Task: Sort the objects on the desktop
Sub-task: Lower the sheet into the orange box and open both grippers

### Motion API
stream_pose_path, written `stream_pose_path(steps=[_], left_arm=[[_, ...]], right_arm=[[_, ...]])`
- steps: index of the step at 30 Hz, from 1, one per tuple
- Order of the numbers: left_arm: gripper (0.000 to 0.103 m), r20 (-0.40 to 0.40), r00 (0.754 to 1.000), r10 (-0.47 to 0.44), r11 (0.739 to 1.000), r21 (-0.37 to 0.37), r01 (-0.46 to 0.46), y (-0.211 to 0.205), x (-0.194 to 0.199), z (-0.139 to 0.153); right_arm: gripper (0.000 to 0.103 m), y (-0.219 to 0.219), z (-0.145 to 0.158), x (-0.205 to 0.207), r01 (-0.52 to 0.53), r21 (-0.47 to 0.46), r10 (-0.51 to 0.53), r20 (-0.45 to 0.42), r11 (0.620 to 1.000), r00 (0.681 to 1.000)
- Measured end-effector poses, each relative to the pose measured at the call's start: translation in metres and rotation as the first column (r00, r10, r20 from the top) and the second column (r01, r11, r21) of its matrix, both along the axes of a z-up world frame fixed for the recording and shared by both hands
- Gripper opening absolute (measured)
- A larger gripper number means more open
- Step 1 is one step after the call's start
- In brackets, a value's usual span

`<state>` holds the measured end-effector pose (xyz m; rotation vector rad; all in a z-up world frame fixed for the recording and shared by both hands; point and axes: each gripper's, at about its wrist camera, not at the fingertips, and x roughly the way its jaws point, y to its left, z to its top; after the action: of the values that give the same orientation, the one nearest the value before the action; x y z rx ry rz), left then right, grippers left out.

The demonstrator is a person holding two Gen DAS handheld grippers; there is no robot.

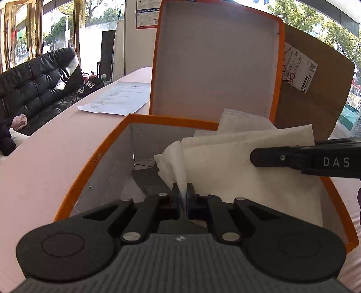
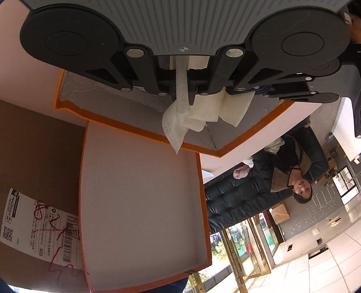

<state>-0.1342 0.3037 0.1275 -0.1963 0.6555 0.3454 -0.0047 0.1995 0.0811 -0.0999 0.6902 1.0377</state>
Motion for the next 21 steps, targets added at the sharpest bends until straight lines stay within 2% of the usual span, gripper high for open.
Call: stream_pose_path(steps=[8, 12, 18, 21], left_arm=[[0.005, -0.033, 0.999, -0.008, 1.0, 0.025, 0.009, 0.001, 0.001, -0.003], [0.007, -0.042, 0.999, -0.013, 1.0, 0.012, 0.013, 0.004, 0.001, -0.001], [0.01, -0.038, 0.999, -0.027, 1.0, 0.006, 0.027, 0.004, 0.0, 0.006], [0.012, -0.035, 0.999, -0.036, 0.999, 0.012, 0.036, 0.001, 0.002, 0.011]], right_arm=[[0.006, 0.015, -0.015, 0.008, -0.003, -0.13, -0.007, -0.078, 0.992, 0.997], [0.006, 0.023, -0.018, 0.013, -0.019, -0.223, 0.0, -0.082, 0.975, 0.997], [0.007, 0.03, -0.024, 0.015, -0.023, -0.303, -0.01, -0.108, 0.953, 0.994], [0.012, 0.031, -0.025, 0.015, -0.001, -0.344, -0.034, -0.097, 0.939, 0.995]])
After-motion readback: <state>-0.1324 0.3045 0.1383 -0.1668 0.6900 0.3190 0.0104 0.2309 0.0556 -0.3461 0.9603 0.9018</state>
